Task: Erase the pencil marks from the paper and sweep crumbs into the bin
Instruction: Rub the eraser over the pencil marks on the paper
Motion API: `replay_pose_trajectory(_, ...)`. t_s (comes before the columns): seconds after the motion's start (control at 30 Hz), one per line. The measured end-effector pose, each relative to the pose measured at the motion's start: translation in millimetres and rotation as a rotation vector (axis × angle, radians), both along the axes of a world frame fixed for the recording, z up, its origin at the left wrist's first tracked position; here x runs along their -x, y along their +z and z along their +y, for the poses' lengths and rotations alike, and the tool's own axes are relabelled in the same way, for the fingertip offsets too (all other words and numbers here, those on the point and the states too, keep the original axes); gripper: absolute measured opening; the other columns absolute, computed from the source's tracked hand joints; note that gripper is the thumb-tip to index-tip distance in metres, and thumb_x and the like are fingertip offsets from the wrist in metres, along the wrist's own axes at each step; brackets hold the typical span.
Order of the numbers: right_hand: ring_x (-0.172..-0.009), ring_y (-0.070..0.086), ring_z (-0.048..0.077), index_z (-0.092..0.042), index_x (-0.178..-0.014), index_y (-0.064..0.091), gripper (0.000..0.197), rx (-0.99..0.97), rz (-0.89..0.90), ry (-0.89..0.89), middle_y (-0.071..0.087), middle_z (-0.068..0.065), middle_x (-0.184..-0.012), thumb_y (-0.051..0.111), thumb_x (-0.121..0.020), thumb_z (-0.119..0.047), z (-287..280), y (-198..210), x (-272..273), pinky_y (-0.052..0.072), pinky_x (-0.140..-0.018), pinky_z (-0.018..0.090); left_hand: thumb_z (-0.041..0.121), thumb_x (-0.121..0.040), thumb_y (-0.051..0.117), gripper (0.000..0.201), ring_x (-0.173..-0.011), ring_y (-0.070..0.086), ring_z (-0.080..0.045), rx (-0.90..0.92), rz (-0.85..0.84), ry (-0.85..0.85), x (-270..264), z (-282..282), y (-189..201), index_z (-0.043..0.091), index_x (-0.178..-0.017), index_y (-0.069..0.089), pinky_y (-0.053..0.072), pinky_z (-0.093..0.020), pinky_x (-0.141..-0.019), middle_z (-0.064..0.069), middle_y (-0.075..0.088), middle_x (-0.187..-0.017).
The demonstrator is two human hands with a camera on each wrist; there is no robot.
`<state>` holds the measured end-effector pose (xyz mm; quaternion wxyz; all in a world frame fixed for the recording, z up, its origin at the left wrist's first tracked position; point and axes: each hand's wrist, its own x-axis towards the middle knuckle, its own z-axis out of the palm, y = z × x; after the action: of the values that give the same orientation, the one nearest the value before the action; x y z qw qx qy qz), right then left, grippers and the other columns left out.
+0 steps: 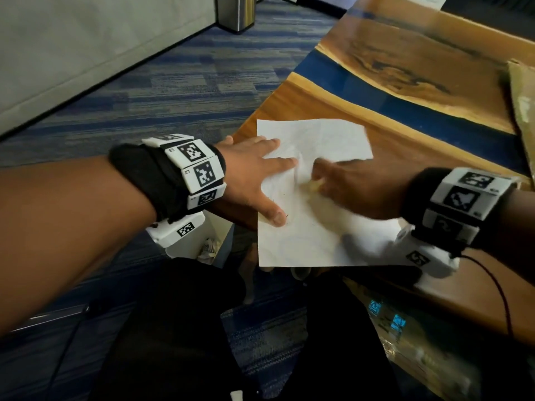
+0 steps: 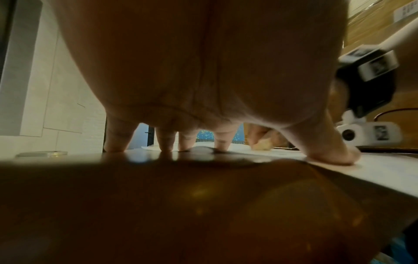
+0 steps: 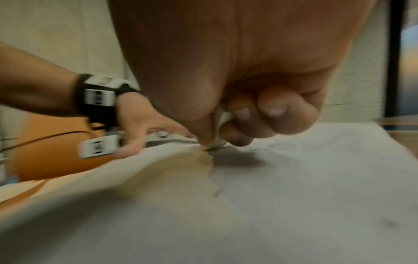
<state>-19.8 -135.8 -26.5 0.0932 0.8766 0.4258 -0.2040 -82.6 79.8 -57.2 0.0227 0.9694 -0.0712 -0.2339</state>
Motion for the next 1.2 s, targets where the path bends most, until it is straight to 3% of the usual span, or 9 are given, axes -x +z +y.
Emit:
replay_pose_trajectory(0.1, -0.076, 0.052, 0.013, -0.029, -0.123, 0.037, 0.025, 0.013, -0.086, -0.118, 0.061, 0.005, -0.109, 0.034, -0.103, -0.044, -2.3, 2.8, -12.5, 0.041, -0.069, 0.033, 0.1, -0.05, 0.041, 0.121, -0.154, -0.013, -0.024, 0.0, 0.008, 0.006, 0.6, -2.5, 2.5, 0.055, -0.152, -0.007, 0.003, -0.067, -0.117, 0.002, -0.016, -0.167)
replay_pose_trajectory(0.3, -0.086, 0.056, 0.022, -0.029, -0.121, 0.036, 0.023, -0.044, 0.085, 0.102, 0.057, -0.003, -0.105, 0.035, -0.102, -0.042, 4.4, -3.8, 22.8, 0.048, -0.078, 0.039, 0.098, -0.056, 0.049, 0.116, -0.153, -0.009, -0.025, -0.033, 0.015, -0.007, -3.5, -4.8, 7.7, 0.059, -0.15, -0.005, 0.006, -0.065, -0.118, 0.002, -0.013, -0.167)
replay_pose_trajectory(0.43, -0.082, 0.053, 0.02, -0.029, -0.122, 0.036, 0.024, -0.012, -0.06, -0.093, 0.06, 0.003, -0.112, 0.036, -0.102, -0.043, 1.4, 1.6, -12.3, 0.043, -0.075, 0.034, 0.097, -0.057, 0.05, 0.114, -0.153, -0.007, -0.026, -0.047, 0.009, -0.004, -4.3, -6.3, 9.6, 0.06, -0.15, -0.005, 0.009, -0.065, -0.116, 0.001, -0.01, -0.167)
replay_pose_trajectory(0.6, -0.09, 0.057, 0.024, -0.028, -0.119, 0.036, 0.023, -0.045, 0.102, 0.155, 0.058, -0.001, -0.109, 0.036, -0.102, -0.044, 6.7, -5.2, 24.0, 0.047, -0.081, 0.04, 0.099, -0.055, 0.049, 0.117, -0.153, -0.009, -0.026, -0.048, 0.024, -0.006, -5.3, -5.6, 9.7, 0.059, -0.15, -0.006, 0.008, -0.065, -0.117, 0.003, -0.013, -0.167)
replay_pose_trajectory(0.77, -0.081, 0.053, 0.014, -0.031, -0.123, 0.036, 0.025, 0.014, -0.028, -0.054, 0.059, 0.0, -0.11, 0.036, -0.102, -0.044, 2.2, 1.5, -11.3, 0.043, -0.074, 0.034, 0.099, -0.056, 0.047, 0.117, -0.153, -0.008, -0.028, -0.064, 0.027, 0.002, -7.5, -9.0, 10.9, 0.058, -0.151, -0.008, 0.009, -0.066, -0.116, 0.0, -0.012, -0.167)
replay_pose_trajectory(0.9, -0.084, 0.054, 0.02, -0.032, -0.117, 0.034, 0.019, -0.009, 0.077, 0.165, 0.055, -0.004, -0.103, 0.037, -0.102, -0.043, -1.7, -3.2, 15.9, 0.043, -0.074, 0.035, 0.099, -0.055, 0.048, 0.118, -0.153, -0.008, -0.029, -0.052, 0.024, -0.003, -8.4, -8.0, 9.4, 0.058, -0.151, -0.006, 0.01, -0.067, -0.116, 0.0, -0.011, -0.167)
replay_pose_trajectory(1.07, -0.083, 0.055, 0.016, -0.035, -0.117, 0.034, 0.018, 0.054, -0.035, -0.004, 0.057, -0.002, -0.109, 0.037, -0.102, -0.044, -6.1, 5.5, -10.1, 0.049, -0.075, 0.037, 0.099, -0.055, 0.047, 0.118, -0.153, -0.007, -0.029, -0.07, 0.028, 0.001, -8.3, -9.0, 11.2, 0.057, -0.151, -0.008, 0.01, -0.066, -0.116, 0.0, -0.011, -0.167)
replay_pose_trajectory(1.2, -0.086, 0.055, 0.016, -0.035, -0.119, 0.033, 0.02, 0.03, 0.098, 0.15, 0.053, -0.008, -0.106, 0.038, -0.102, -0.044, -7.1, 0.4, 12.2, 0.042, -0.075, 0.033, 0.099, -0.055, 0.047, 0.119, -0.154, -0.009, -0.028, -0.061, 0.035, -0.001, -8.3, -8.3, 10.9, 0.057, -0.151, -0.009, 0.008, -0.067, -0.117, 0.0, -0.013, -0.167)
